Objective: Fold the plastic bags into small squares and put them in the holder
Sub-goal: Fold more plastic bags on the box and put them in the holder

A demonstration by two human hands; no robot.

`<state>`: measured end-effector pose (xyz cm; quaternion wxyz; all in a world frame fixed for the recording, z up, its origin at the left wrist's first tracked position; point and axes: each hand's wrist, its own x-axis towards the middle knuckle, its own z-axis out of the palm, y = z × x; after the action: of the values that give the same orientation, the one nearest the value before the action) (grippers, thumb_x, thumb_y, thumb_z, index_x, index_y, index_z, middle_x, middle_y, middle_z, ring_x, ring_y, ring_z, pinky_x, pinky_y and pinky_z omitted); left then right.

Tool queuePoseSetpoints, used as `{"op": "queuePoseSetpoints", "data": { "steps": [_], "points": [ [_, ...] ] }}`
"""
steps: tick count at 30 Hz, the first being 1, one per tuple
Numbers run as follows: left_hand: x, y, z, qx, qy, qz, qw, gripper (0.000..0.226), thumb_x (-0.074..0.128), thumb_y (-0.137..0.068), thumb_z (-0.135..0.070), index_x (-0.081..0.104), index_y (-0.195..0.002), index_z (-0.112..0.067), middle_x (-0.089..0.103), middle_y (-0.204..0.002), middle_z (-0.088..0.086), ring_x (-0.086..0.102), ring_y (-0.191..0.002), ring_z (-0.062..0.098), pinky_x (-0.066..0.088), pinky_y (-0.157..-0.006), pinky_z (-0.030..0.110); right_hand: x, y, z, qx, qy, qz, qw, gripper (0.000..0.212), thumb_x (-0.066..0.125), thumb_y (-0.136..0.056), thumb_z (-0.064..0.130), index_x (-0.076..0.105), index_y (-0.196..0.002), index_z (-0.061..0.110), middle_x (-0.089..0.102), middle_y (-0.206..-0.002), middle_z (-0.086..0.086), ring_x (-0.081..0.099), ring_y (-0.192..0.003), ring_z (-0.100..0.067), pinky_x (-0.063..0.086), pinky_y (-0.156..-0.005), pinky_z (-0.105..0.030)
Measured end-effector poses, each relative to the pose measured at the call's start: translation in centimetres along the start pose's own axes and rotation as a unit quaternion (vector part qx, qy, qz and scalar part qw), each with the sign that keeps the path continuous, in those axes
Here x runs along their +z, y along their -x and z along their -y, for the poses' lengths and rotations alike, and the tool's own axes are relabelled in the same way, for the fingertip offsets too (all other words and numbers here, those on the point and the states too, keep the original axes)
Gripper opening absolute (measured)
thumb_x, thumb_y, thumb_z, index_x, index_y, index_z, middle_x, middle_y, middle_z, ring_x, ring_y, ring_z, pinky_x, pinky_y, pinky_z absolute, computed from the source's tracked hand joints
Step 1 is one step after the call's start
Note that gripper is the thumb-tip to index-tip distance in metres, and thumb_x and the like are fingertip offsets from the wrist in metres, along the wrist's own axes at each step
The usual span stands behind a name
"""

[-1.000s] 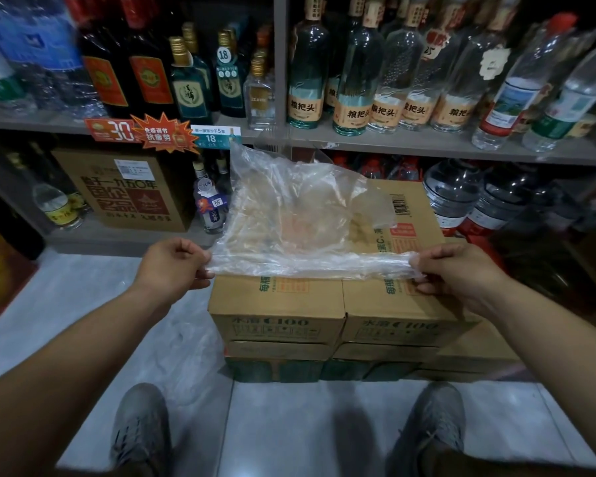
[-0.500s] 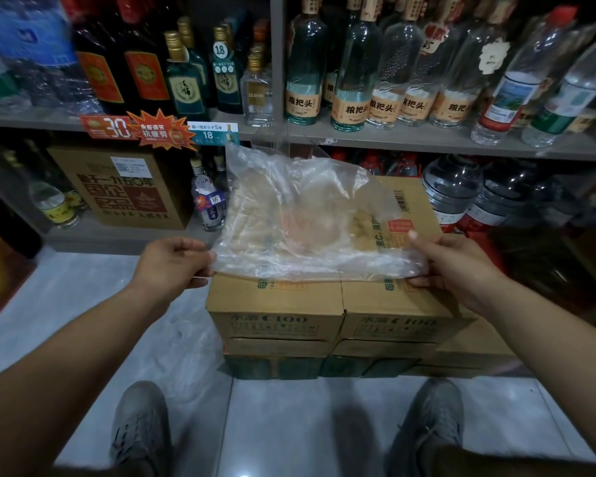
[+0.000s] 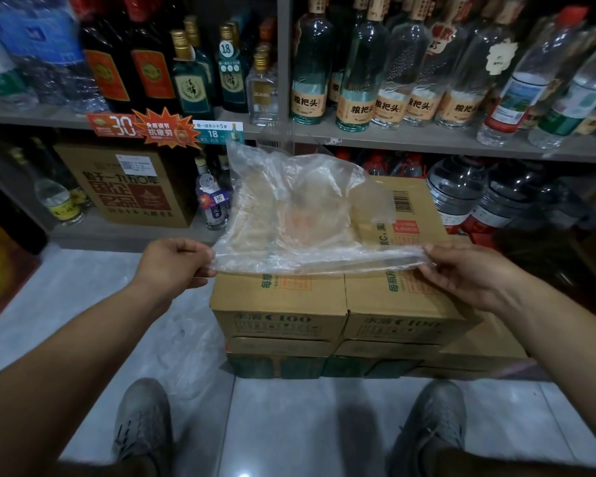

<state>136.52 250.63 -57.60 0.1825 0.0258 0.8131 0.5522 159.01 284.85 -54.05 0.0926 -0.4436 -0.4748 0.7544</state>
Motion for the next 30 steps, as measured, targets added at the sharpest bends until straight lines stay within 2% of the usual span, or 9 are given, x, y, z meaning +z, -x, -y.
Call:
{"op": "queuePoseSetpoints", "data": {
  "steps": [4,7,10,12,18,21,25,28,30],
  "points": [
    [0.1,0.0,-0.1,-0.010,0.009,-0.007,1.000,0.006,0.069,-0.094,-0.006,0.067,-0.089,-0.005,0.072,-0.084,0.015,0.071,-0.062,0.014,0.060,-0.057,0.024,-0.1,0.1,-0.1,-0.025,0.066,-0.039,0.997,0.006,0.061,-0.097,0.006,0.064,-0.098,0.001,0.066,-0.091,-0.015,0.066,-0.079,-0.021,0.060,-0.054,-0.021],
    [0.3,0.1,-0.2,-0.012,-0.016,-0.001,1.000,0.007,0.068,-0.094,-0.006,0.067,-0.088,-0.004,0.071,-0.089,0.018,0.070,-0.075,0.023,0.058,-0.067,0.033,-0.1,0.0,-0.7,-0.083,0.211,-0.116,0.967,0.012,0.062,-0.099,0.011,0.063,-0.100,-0.001,0.066,-0.076,-0.018,0.062,-0.059,-0.020,0.057,-0.047,-0.024],
    [0.6,0.2,-0.4,-0.006,-0.041,0.007,0.999,0.015,0.067,-0.094,-0.005,0.064,-0.080,-0.006,0.064,-0.084,0.016,0.061,-0.075,0.024,0.055,-0.067,0.035,-0.2,-0.3,-1.2,-0.124,0.295,-0.136,0.938,0.017,0.059,-0.102,0.016,0.061,-0.092,0.003,0.064,-0.062,-0.015,0.054,-0.046,-0.021,0.048,-0.043,-0.028],
    [0.5,0.2,-0.7,-0.015,-0.040,0.009,0.999,0.015,0.068,-0.094,-0.004,0.061,-0.081,-0.009,0.059,-0.081,0.013,0.056,-0.074,0.023,0.054,-0.066,0.034,-0.4,-0.4,-0.9,-0.125,0.341,-0.124,0.923,0.018,0.063,-0.099,0.018,0.062,-0.088,0.004,0.064,-0.059,-0.012,0.051,-0.048,-0.022,0.043,-0.047,-0.030],
    [0.6,0.1,-1.3,-0.031,-0.073,0.050,0.996,0.008,0.068,-0.091,0.000,0.066,-0.096,-0.005,0.061,-0.083,0.013,0.054,-0.067,0.021,0.053,-0.063,0.033,-1.3,-0.3,-0.5,-0.169,0.470,-0.117,0.859,0.018,0.080,-0.085,0.016,0.069,-0.082,0.002,0.067,-0.083,-0.006,0.059,-0.077,-0.017,0.042,-0.061,-0.027],
    [0.8,0.2,-1.4,-0.017,-0.124,0.058,0.990,0.008,0.070,-0.089,-0.004,0.068,-0.096,-0.004,0.064,-0.084,0.012,0.057,-0.071,0.022,0.048,-0.065,0.031,-0.9,0.1,-0.1,-0.165,0.460,-0.112,0.866,0.013,0.079,-0.085,0.012,0.069,-0.087,0.005,0.066,-0.086,-0.002,0.059,-0.080,-0.014,0.044,-0.063,-0.027],
    [1.1,0.1,-2.6,0.034,-0.185,0.039,0.981,0.015,0.070,-0.090,-0.019,0.068,-0.102,-0.009,0.067,-0.095,0.004,0.060,-0.090,0.024,0.044,-0.076,0.034,0.8,1.0,0.9,-0.247,0.365,-0.114,0.890,0.016,0.071,-0.088,0.003,0.068,-0.100,0.013,0.067,-0.096,0.000,0.061,-0.082,-0.010,0.049,-0.071,-0.024],
    [1.9,-0.6,-4.1,0.096,-0.138,0.018,0.986,0.034,0.068,-0.095,-0.020,0.062,-0.127,-0.014,0.064,-0.117,0.003,0.061,-0.108,0.022,0.048,-0.094,0.037,2.5,1.4,1.5,-0.228,0.316,-0.029,0.921,0.023,0.079,-0.085,0.019,0.069,-0.106,0.016,0.070,-0.100,-0.001,0.067,-0.092,-0.016,0.052,-0.076,-0.028],
    [2.7,-1.5,-5.1,0.125,-0.080,0.005,0.989,0.041,0.065,-0.097,-0.019,0.058,-0.137,-0.012,0.064,-0.126,0.004,0.061,-0.114,0.022,0.050,-0.098,0.038,3.3,0.7,1.4,-0.207,0.325,-0.023,0.922,0.029,0.081,-0.084,0.028,0.069,-0.108,0.017,0.071,-0.102,-0.001,0.067,-0.095,-0.018,0.052,-0.073,-0.029]
  ]
}}
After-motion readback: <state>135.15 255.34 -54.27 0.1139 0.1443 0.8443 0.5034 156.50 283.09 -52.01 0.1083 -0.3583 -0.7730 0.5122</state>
